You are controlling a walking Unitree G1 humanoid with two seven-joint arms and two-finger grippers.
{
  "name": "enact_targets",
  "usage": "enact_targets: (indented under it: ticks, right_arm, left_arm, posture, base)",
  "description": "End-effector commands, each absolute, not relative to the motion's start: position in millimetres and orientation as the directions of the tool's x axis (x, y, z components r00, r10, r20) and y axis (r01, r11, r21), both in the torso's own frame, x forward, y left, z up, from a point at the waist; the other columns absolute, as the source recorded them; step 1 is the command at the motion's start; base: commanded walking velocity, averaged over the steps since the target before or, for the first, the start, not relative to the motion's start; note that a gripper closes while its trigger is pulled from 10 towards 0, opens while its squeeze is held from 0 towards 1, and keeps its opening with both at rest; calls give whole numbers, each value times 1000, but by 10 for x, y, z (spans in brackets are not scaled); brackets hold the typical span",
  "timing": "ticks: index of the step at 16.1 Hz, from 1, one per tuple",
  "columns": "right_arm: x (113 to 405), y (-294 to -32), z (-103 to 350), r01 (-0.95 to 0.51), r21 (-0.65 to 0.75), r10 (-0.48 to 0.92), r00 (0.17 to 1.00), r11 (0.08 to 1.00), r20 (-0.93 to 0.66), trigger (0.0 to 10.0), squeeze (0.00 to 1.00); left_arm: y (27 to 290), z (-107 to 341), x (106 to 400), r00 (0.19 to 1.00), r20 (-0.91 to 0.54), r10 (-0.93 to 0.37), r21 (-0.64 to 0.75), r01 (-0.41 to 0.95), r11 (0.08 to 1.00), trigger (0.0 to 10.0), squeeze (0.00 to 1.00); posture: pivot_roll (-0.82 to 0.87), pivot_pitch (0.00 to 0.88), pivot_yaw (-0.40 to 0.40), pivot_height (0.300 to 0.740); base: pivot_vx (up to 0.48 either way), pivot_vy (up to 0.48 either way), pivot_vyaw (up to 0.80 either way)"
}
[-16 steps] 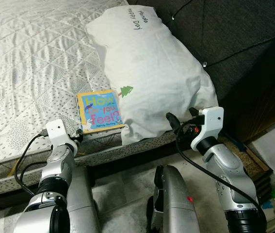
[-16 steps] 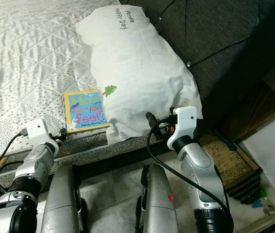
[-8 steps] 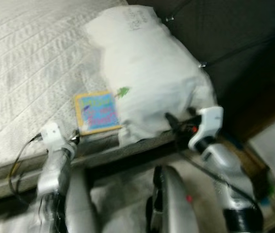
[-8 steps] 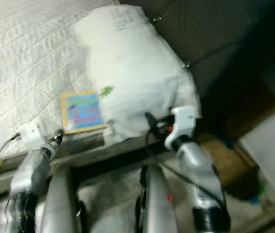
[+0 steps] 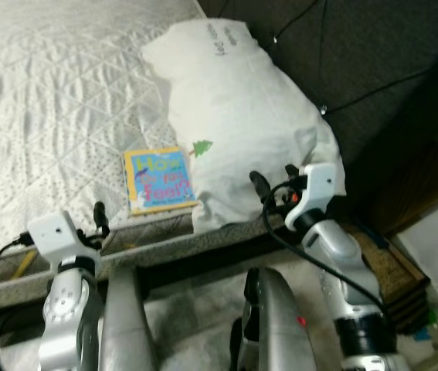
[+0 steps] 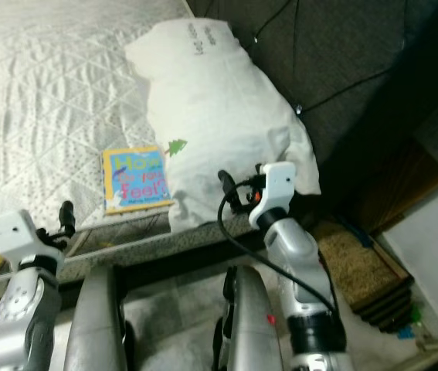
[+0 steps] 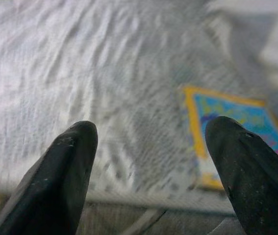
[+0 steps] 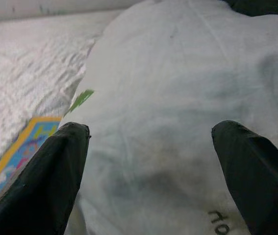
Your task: Clean up the room
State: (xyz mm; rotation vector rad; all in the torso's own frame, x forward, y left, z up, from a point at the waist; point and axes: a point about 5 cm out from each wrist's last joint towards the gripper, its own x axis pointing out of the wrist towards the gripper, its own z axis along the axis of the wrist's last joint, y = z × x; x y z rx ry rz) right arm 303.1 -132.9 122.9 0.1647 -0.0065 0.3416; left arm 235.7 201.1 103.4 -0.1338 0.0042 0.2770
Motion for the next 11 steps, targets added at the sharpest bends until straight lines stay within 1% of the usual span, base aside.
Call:
enact_targets:
  ticks: [1,3,4,5,6,8,11]
  right_arm:
    - [3041,-1374,1251,-323,169,318,947,931,56,10000,0]
    - [3074,-1336,1298,-337,197,326,941,921,84,10000,0]
    - [3082,-1327,1305,-338,200,327,941,920,86,10000,0]
    - [3106,-1303,1315,-338,204,326,941,919,89,10000,0]
    - [3118,-1292,1316,-337,204,325,941,919,92,10000,0]
    - [3178,-1318,1352,-304,231,285,952,924,112,10000,0]
    - [3212,-1322,1374,-292,236,269,955,927,125,10000,0]
  left_arm:
    - [1976,1150,2351,966,21,259,-103,-256,961,10000,0]
    - [1896,1248,2430,975,51,215,-84,-210,974,10000,0]
    - [1881,1245,2442,979,46,200,-96,-195,976,10000,0]
    - [1849,1227,2460,985,41,168,-118,-162,980,10000,0]
    - [1851,1212,2470,985,38,169,-120,-164,979,10000,0]
    - [1864,1174,2550,982,-15,190,-107,-191,976,10000,0]
    - [1871,1175,2594,983,-30,184,-104,-186,977,10000,0]
  posture:
    - [101,82,-70,554]
    - [103,56,-72,579]
    - [103,56,-72,584]
    - [96,36,-62,594]
    - [95,28,-56,604]
    - [92,3,-39,624]
    - [89,0,-28,644]
  base:
    - [0,0,0]
    - [0,0,0]
    - [0,0,0]
    - [0,0,0]
    - [0,0,0]
    - [0,0,0]
    - [0,0,0]
